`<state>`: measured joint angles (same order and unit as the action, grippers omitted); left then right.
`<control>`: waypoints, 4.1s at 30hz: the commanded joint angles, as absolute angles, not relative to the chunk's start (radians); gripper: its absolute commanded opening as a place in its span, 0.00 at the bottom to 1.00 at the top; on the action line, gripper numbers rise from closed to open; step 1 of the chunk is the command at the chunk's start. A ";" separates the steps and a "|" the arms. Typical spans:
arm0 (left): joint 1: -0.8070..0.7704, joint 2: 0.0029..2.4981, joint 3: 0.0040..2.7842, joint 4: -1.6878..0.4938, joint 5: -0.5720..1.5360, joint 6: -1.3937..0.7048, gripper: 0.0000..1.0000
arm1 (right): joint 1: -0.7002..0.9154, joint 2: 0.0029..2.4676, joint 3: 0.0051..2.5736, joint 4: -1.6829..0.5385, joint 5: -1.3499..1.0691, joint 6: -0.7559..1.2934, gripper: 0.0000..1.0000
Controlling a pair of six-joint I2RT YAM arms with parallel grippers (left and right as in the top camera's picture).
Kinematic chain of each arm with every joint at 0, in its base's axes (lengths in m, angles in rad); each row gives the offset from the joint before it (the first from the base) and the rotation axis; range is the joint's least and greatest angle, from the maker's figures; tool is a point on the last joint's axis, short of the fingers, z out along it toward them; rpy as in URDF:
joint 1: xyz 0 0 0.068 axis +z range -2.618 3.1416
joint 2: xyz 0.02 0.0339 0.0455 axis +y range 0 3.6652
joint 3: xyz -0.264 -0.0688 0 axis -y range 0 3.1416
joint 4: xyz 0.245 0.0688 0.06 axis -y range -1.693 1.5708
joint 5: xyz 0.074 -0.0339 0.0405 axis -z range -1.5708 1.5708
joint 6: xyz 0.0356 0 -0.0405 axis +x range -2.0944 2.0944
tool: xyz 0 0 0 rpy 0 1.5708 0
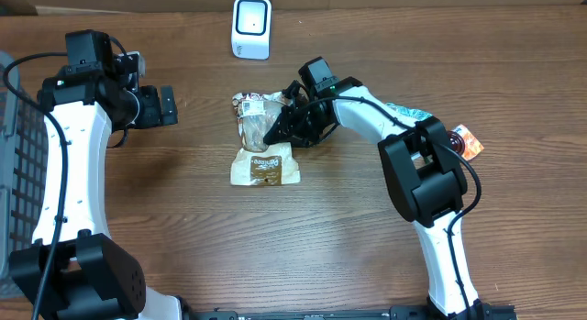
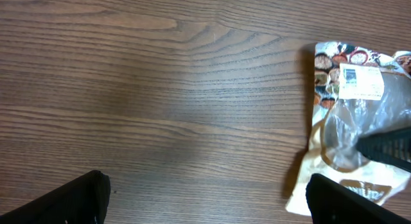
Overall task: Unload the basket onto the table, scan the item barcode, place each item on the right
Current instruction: 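Lift the bread bag and carry it up to the scanner, then hold the bread bag against the scanner with the right gripper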
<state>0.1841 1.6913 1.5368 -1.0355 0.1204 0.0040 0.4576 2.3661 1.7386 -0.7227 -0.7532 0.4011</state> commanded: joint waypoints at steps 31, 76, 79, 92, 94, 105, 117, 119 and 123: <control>0.189 1.680 1.551 -1.036 0.124 0.023 1.00 | 0.433 1.541 1.919 -1.073 -0.592 0.258 0.04; 0.189 1.680 1.551 -1.036 0.124 0.022 1.00 | 0.601 2.621 2.616 -0.469 0.830 -0.703 0.04; 0.189 1.680 1.551 -1.036 0.124 0.023 1.00 | 0.601 2.662 2.616 -0.391 0.842 -0.720 0.04; 0.189 1.680 1.551 -1.036 0.124 0.022 1.00 | 0.600 2.757 2.593 -0.326 0.799 -0.926 0.04; 0.189 1.680 1.551 -1.036 0.124 0.023 1.00 | 0.600 2.757 2.582 -0.326 0.799 -0.931 0.05; 0.189 1.680 1.551 -1.036 0.124 0.022 1.00 | 0.598 2.759 2.525 -0.289 0.777 -0.947 0.08; 0.189 1.680 1.551 -1.036 0.124 0.023 1.00 | 0.597 2.759 2.525 -0.255 0.785 -0.952 0.04; 0.189 1.680 1.551 -1.036 0.124 0.022 1.00 | 0.595 2.759 2.525 -0.234 0.789 -0.989 0.04; 0.189 1.680 1.551 -1.036 0.124 0.022 1.00 | 0.598 2.759 2.525 -0.159 0.850 -1.111 0.04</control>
